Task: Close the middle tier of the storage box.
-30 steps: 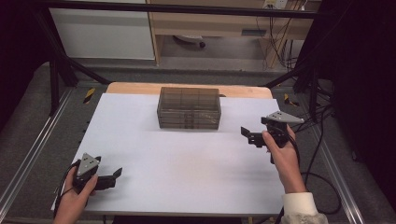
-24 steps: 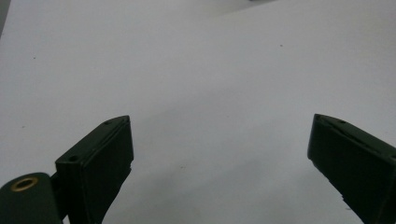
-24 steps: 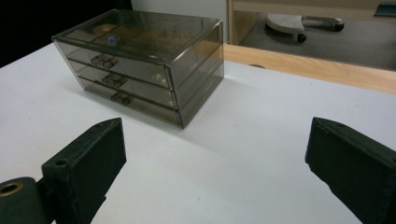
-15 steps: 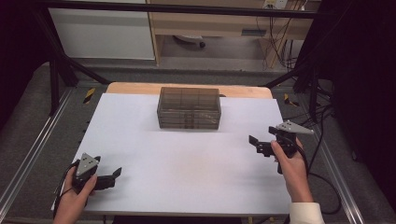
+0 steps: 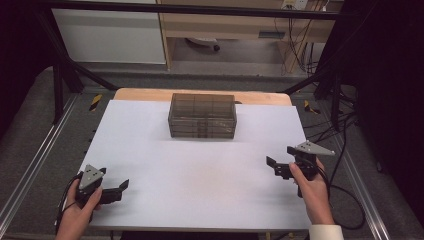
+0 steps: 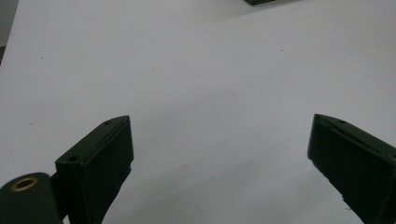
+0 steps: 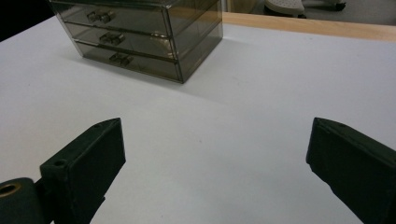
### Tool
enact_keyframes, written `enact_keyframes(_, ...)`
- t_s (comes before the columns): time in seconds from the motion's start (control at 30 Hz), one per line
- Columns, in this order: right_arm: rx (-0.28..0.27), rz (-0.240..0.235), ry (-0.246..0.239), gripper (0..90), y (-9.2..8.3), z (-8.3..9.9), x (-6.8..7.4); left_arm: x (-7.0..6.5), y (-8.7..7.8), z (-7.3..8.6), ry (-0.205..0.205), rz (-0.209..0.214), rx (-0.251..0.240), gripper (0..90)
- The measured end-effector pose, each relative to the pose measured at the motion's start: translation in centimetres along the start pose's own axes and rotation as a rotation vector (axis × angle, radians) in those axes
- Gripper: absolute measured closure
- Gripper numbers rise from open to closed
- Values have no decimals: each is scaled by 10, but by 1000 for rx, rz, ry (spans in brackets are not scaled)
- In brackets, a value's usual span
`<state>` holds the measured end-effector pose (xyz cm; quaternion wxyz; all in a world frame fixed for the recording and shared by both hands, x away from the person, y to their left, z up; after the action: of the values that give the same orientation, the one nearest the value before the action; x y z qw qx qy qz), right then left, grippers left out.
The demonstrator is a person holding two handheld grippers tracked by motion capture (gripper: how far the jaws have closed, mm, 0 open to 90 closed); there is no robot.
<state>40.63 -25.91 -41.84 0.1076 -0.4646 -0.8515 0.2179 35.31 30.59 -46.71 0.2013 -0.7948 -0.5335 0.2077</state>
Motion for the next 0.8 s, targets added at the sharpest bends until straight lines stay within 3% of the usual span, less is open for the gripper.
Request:
enact_keyframes(0.3, 49, -40, 13, 57, 5, 26, 14, 2, -5, -2, -17, 2, -18, 67)
enact_keyframes(0.8, 106, -104, -3, 60, 16, 38, 34, 1, -7, 0, -21, 6, -22, 67)
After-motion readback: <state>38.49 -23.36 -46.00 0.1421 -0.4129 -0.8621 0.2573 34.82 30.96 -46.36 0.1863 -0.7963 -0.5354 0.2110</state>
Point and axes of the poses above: each handheld gripper's, and its own axes: y roughly forward along the jaws, z roughly out of its underside, x roughly to its left, the point moved 4 cm from there along y, roughly forward along the jaws, and after that the axes turned 10 degrees about -y, right-handed, at the moved point
